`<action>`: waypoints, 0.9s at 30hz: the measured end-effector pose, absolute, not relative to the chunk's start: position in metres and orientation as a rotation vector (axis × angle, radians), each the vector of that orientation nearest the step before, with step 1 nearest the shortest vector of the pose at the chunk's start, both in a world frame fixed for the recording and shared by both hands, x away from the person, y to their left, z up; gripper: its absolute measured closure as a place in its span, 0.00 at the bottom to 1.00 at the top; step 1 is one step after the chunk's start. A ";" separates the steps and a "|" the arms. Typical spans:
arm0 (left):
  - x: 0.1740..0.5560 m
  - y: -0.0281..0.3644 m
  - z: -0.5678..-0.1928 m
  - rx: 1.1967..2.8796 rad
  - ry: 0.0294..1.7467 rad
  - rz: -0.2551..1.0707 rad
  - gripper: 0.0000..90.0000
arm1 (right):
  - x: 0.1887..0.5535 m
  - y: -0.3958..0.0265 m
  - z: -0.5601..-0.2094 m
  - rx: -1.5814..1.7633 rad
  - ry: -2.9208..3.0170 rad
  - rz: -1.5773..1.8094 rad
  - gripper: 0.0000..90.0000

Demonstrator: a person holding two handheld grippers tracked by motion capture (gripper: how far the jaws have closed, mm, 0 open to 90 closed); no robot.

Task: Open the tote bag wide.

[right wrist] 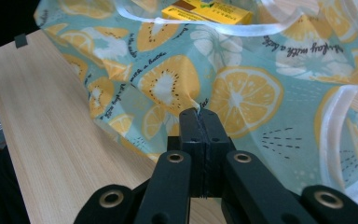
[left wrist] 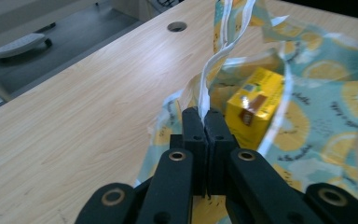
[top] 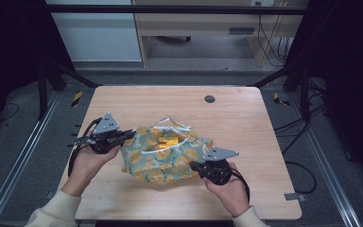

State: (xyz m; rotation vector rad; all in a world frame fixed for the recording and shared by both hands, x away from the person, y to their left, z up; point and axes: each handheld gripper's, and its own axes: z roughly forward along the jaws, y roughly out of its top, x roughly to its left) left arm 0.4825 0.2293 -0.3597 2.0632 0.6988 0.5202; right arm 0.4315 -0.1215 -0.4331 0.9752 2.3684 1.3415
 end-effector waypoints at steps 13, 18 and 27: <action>0.450 0.244 -0.374 2.033 0.656 0.433 0.99 | 0.434 -0.123 -0.446 1.038 2.374 1.273 1.00; 0.445 0.246 -0.377 2.020 0.652 0.420 0.99 | 0.434 -0.123 -0.448 1.046 2.364 1.246 1.00; 0.441 0.243 -0.389 2.053 0.642 0.404 0.99 | 0.432 -0.128 -0.449 1.062 2.346 1.236 1.00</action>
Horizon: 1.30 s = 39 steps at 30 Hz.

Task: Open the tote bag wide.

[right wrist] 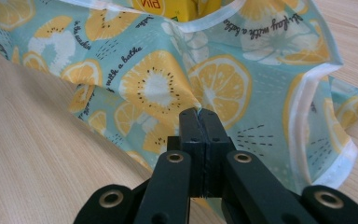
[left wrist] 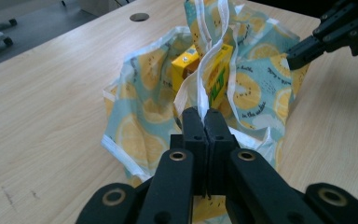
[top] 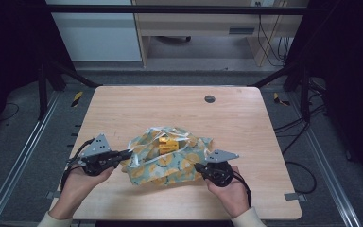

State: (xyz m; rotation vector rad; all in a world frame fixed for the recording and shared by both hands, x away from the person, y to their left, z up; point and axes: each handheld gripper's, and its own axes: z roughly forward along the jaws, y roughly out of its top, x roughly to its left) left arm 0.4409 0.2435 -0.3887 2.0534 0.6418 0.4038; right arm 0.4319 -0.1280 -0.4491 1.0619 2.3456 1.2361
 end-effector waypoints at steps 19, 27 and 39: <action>0.439 0.229 -0.422 2.229 0.578 0.312 0.99 | 0.435 -0.134 -0.456 1.095 2.360 1.196 0.99; 0.442 0.226 -0.440 2.325 0.574 0.276 0.99 | 0.438 -0.137 -0.464 1.135 2.389 1.139 0.97; 0.448 0.233 -0.455 2.384 0.612 0.276 0.99 | 0.440 -0.133 -0.473 1.112 2.453 1.082 0.87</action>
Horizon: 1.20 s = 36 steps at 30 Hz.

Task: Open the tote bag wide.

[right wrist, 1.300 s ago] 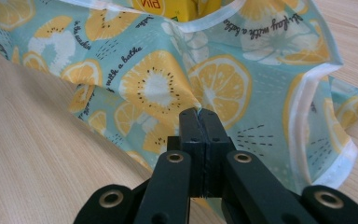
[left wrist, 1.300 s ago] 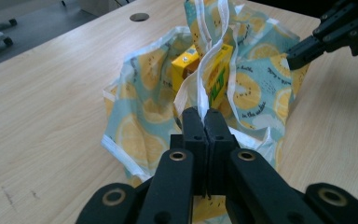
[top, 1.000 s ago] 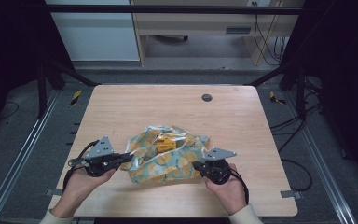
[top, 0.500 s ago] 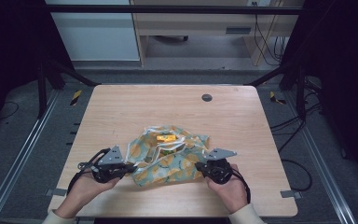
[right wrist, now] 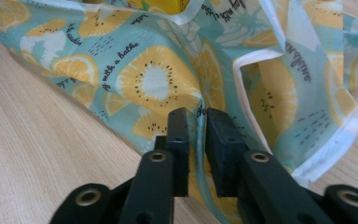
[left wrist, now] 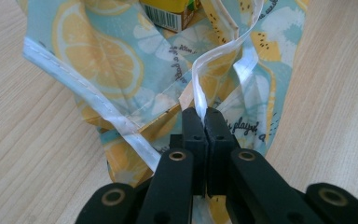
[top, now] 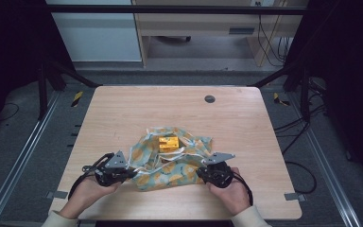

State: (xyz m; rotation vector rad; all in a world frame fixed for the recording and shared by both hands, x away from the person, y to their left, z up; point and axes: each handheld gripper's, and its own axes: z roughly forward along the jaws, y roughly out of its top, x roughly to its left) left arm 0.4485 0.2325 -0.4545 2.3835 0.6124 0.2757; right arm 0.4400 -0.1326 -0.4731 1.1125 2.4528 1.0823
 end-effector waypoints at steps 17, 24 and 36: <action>0.452 0.236 -0.460 2.387 0.642 0.276 0.99 | 0.440 -0.141 -0.434 1.021 2.266 1.258 0.61; 0.452 0.237 -0.461 2.381 0.646 0.278 0.99 | 0.467 -0.141 -0.431 1.064 2.206 1.203 0.54; 0.452 0.239 -0.456 2.340 0.656 0.299 0.98 | 0.463 -0.133 -0.440 1.016 2.325 1.204 0.97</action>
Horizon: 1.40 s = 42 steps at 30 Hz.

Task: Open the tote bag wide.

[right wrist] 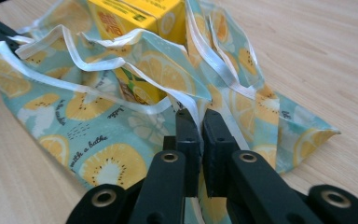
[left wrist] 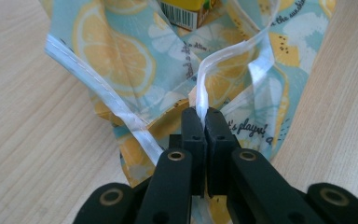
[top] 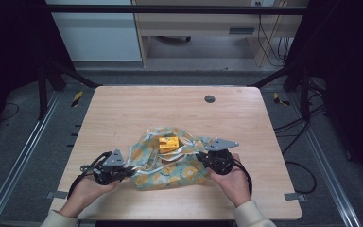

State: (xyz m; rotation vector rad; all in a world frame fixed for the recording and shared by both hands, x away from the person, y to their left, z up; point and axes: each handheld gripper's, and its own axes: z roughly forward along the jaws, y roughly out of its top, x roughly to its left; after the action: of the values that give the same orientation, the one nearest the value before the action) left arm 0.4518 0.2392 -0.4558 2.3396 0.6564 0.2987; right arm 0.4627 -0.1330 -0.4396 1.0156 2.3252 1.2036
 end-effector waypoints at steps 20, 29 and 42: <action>0.458 0.243 -0.466 2.372 0.694 0.280 0.99 | 0.435 -0.151 -0.468 1.104 2.492 1.053 1.00; 0.458 0.242 -0.471 2.380 0.707 0.265 0.99 | 0.435 -0.153 -0.472 1.143 2.500 1.015 1.00; 0.455 0.239 -0.473 2.399 0.686 0.284 0.99 | 0.433 -0.154 -0.456 1.087 2.403 1.109 0.69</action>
State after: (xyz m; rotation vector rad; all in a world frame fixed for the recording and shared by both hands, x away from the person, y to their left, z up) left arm 0.4555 0.2388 -0.4734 2.3993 0.6858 0.2842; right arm 0.4325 -0.1543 -0.4559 1.0874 2.4026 1.1092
